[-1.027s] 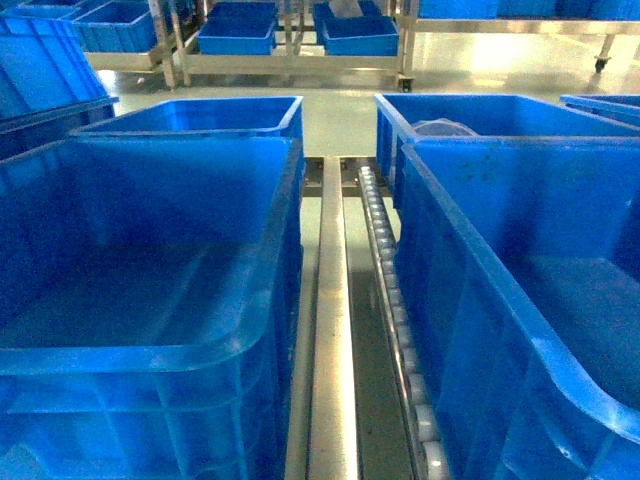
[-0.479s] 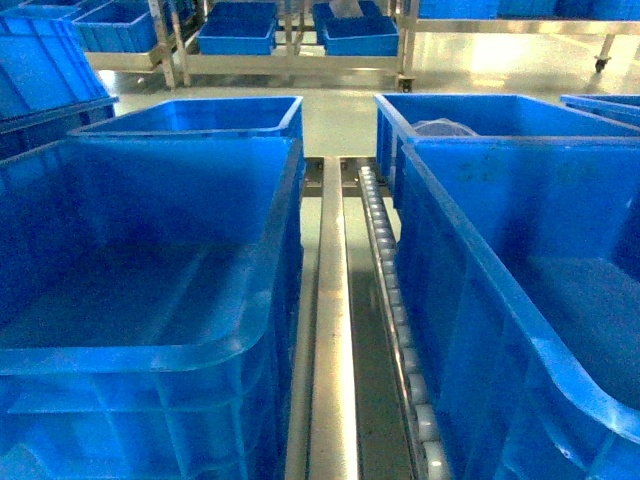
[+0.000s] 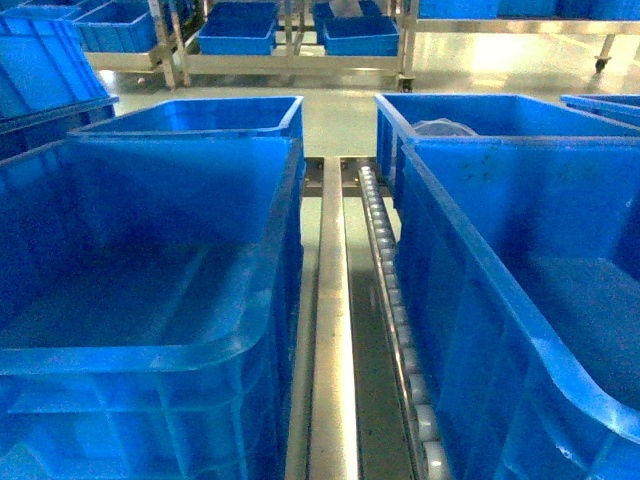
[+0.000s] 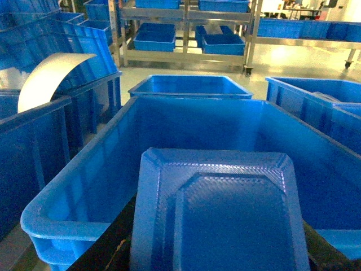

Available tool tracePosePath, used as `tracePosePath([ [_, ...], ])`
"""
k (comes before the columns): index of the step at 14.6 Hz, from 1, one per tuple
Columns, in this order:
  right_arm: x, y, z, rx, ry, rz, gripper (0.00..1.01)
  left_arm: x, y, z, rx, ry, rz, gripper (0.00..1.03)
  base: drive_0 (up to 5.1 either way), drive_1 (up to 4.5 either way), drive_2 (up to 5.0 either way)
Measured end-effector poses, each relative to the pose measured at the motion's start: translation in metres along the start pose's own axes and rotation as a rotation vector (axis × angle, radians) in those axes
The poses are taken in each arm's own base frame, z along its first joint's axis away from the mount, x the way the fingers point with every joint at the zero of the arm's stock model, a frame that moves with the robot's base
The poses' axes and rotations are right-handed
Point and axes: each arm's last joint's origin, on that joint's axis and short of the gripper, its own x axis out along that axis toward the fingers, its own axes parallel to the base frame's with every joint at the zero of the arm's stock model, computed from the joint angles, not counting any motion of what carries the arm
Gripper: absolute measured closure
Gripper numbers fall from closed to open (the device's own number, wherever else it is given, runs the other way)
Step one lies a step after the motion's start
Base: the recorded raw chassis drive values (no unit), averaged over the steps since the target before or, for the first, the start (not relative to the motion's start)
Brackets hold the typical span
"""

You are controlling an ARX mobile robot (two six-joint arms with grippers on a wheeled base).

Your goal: Sort blue parts and orange caps into right shelf containers

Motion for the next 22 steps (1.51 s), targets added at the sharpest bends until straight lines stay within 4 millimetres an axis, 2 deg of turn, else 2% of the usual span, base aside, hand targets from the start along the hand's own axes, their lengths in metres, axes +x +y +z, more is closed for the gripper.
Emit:
tracePosePath([
  [8, 0.000, 0.000, 0.000, 0.000, 0.000, 0.000, 0.57, 0.000, 0.000, 0.000, 0.000, 0.000, 0.000, 0.59, 0.0, 0.00, 0.0],
  [9, 0.000, 0.000, 0.000, 0.000, 0.000, 0.000, 0.57, 0.000, -0.003, -0.001, 0.013, 0.012, 0.110, 0.59, 0.0, 0.00, 0.0],
  [16, 0.000, 0.000, 0.000, -0.005, 0.001, -0.013, 0.57, 0.001, -0.001, 0.000, 0.014, 0.001, 0.195, 0.59, 0.0, 0.00, 0.0],
  [17, 0.000, 0.000, 0.000, -0.015, 0.005, -0.043, 0.57, 0.001, -0.001, 0.001, 0.013, -0.001, 0.196, 0.59, 0.0, 0.00, 0.0],
  [20, 0.001, 0.002, 0.000, -0.081, 0.026, -0.288, 0.57, 0.002, -0.001, 0.002, 0.012, -0.005, 0.195, 0.59, 0.0, 0.00, 0.0],
  [21, 0.004, 0.004, 0.031, -0.074, -0.007, -0.222, 0.57, 0.008, -0.010, 0.037, -0.002, -0.076, 0.136, 0.59, 0.0, 0.00, 0.0],
  [22, 0.033, -0.003, 0.068, 0.014, 0.006, -0.116, 0.57, 0.036, -0.011, 0.071, 0.002, -0.063, 0.060, 0.59, 0.0, 0.00, 0.0],
])
